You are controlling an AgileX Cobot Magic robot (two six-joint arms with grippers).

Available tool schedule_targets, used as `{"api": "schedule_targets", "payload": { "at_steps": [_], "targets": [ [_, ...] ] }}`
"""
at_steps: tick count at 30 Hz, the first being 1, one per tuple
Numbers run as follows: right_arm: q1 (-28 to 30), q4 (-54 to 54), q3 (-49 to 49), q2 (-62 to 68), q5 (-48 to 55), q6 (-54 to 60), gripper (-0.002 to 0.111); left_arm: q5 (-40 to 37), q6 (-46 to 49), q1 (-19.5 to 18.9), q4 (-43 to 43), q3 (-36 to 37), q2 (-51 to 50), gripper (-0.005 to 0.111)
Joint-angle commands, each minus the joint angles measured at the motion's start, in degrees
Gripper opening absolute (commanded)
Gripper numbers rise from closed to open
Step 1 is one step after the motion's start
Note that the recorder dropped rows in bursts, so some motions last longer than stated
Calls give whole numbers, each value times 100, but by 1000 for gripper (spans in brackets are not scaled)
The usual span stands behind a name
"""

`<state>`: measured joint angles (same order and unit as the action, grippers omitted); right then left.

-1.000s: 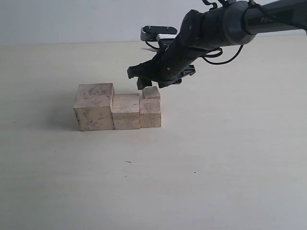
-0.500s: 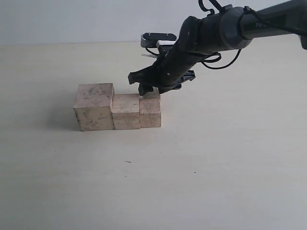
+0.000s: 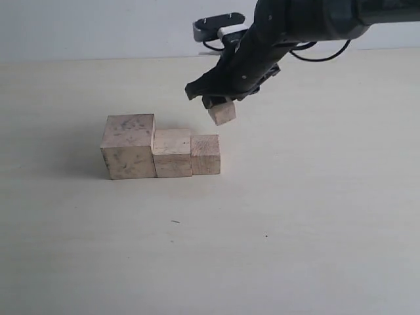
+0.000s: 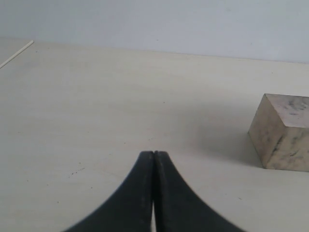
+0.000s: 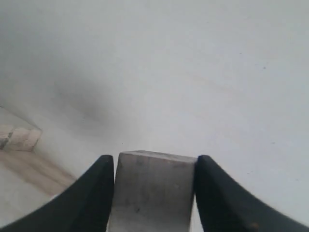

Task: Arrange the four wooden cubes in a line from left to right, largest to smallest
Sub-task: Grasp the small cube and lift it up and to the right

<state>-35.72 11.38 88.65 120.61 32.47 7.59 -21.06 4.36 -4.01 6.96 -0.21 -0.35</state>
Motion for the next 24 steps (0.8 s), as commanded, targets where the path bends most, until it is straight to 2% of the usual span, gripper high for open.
{"api": "schedule_targets", "payload": {
  "at_steps": [1, 5, 9, 12, 17, 21, 24],
  "targets": [
    [255, -148, 38, -526, 555, 539, 0, 73, -15, 9, -12, 21, 35, 0],
    [617, 8, 25, -851, 1365, 1660, 0, 73, -15, 9, -12, 21, 35, 0],
    [1008, 860, 16, -1030, 2560, 3679, 0, 73, -15, 9, -12, 21, 35, 0],
    [1243, 1498, -224, -1140, 3055, 5240, 0, 73, -15, 9, -12, 21, 35, 0],
    [1370, 1665, -698, -1166, 3203, 6866, 0, 73, -15, 9, -12, 21, 35, 0],
    [1345, 2175, -835, -1136, 3105, 8613, 0, 73, -15, 9, -12, 21, 35, 0],
    [1345, 2512, -824, -1016, 3054, 9291, 0, 73, -15, 9, -12, 21, 35, 0]
  ]
}}
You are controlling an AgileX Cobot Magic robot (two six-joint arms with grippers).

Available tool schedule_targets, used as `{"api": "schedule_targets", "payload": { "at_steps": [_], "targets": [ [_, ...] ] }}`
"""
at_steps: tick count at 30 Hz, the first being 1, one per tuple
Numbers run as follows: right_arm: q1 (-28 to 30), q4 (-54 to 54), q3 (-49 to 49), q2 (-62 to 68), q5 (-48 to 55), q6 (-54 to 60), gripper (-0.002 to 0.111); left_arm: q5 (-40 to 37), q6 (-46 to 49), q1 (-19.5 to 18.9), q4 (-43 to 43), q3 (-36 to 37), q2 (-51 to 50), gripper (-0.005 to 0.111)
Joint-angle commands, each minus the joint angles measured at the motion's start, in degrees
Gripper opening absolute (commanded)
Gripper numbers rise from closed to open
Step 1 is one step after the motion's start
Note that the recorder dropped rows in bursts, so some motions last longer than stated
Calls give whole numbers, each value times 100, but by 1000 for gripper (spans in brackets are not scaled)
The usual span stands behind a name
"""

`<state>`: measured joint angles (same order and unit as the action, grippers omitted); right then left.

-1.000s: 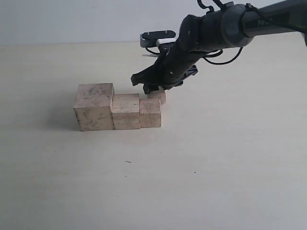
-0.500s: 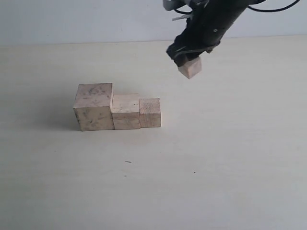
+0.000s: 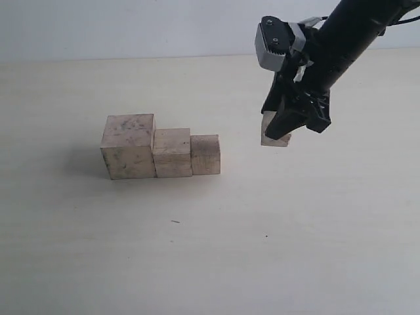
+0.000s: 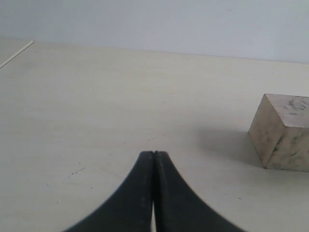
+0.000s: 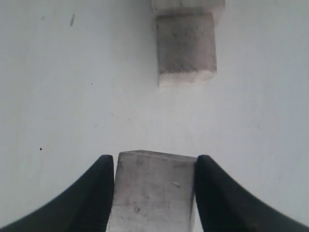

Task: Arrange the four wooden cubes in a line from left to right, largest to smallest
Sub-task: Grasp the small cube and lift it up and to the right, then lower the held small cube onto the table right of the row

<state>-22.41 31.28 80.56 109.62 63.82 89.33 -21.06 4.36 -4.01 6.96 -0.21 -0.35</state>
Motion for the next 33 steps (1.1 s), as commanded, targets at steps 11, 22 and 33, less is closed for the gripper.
{"api": "schedule_targets", "payload": {
  "at_steps": [11, 22, 33],
  "targets": [
    [14, 1078, -15, 1128, 103, 1609, 0, 73, -15, 9, -12, 21, 35, 0],
    [11, 1579, -15, 1301, -579, 1849, 0, 73, -15, 9, -12, 21, 35, 0],
    [11, 1933, -15, 1520, -560, 1849, 1, 73, -15, 9, -12, 21, 35, 0]
  ]
}}
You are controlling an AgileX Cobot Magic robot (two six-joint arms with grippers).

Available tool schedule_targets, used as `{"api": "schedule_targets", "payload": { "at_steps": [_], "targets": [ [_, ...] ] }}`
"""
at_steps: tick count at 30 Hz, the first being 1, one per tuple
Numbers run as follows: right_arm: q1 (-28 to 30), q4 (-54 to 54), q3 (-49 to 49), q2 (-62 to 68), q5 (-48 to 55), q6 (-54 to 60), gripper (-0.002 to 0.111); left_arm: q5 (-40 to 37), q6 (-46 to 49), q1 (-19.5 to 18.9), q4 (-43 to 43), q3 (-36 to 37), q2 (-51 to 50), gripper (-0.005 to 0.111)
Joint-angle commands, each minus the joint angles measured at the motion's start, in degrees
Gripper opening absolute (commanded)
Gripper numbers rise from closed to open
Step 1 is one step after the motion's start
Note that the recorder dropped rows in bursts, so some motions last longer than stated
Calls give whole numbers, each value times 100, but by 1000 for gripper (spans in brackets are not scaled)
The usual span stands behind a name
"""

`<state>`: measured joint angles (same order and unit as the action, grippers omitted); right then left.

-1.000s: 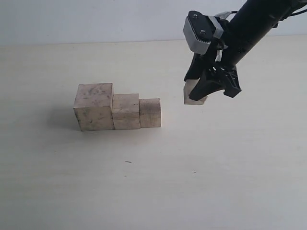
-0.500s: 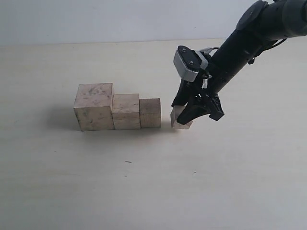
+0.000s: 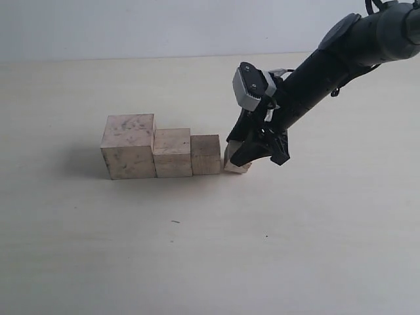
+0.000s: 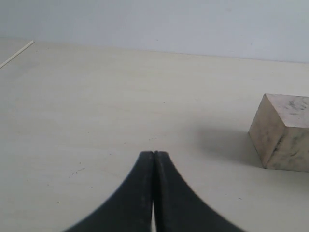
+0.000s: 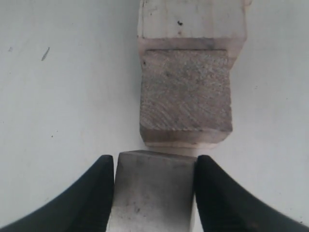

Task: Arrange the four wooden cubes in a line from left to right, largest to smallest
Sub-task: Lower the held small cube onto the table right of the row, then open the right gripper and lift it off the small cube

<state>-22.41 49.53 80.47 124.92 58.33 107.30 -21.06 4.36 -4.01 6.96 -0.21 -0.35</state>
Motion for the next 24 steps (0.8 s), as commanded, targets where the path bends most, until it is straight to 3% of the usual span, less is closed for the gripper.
{"api": "schedule_targets", "payload": {
  "at_steps": [1, 12, 21, 24],
  "targets": [
    [22, 96, -5, -10, -21, 52, 4, 73, -15, 9, -12, 21, 35, 0],
    [22, 107, -5, -21, -18, -245, 53, 73, -15, 9, -12, 21, 35, 0],
    [22, 94, -5, -232, -222, -423, 57, 73, -15, 9, -12, 21, 35, 0],
    [22, -130, -5, -379, -212, -998, 57, 73, -15, 9, -12, 21, 35, 0]
  ]
}}
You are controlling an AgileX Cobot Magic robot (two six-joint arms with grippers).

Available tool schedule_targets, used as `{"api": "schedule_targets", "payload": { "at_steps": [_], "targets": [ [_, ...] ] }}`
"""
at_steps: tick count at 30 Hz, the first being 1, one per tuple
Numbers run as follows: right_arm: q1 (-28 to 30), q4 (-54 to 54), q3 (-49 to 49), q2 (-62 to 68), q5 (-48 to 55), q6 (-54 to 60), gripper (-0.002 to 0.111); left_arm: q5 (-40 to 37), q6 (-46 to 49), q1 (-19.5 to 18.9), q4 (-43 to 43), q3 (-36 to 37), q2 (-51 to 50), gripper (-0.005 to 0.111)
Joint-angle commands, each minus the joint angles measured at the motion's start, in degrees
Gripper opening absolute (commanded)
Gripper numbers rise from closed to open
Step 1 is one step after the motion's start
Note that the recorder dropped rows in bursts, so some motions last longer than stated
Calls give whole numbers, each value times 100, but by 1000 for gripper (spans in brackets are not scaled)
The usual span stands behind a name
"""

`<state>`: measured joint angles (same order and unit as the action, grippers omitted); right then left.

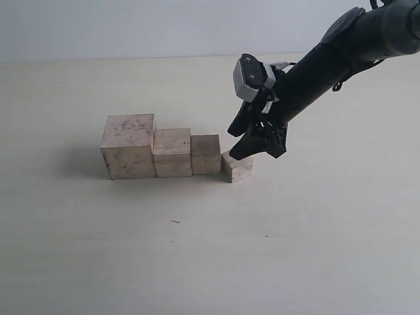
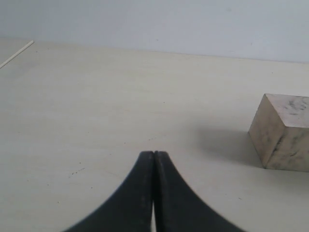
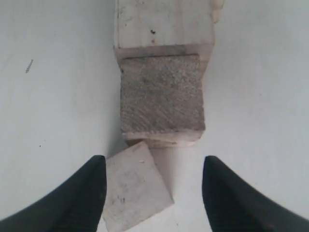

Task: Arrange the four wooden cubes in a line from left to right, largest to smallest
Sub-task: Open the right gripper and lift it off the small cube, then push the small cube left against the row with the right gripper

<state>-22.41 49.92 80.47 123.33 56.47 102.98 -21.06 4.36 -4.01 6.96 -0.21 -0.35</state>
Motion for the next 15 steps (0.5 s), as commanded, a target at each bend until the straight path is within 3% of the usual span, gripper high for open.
{"api": "schedule_targets", "payload": {
  "at_steps": [1, 9, 15],
  "targets": [
    [22, -409, -5, -299, 0, -970, 57, 73, -15, 9, -12, 21, 35, 0],
    [22, -2506, -5, -893, 657, -4550, 57, 73, -15, 9, -12, 21, 35, 0],
    [-99, -2411, -18, -809, 828, -4714, 57, 73, -15, 9, -12, 21, 35, 0]
  ]
}}
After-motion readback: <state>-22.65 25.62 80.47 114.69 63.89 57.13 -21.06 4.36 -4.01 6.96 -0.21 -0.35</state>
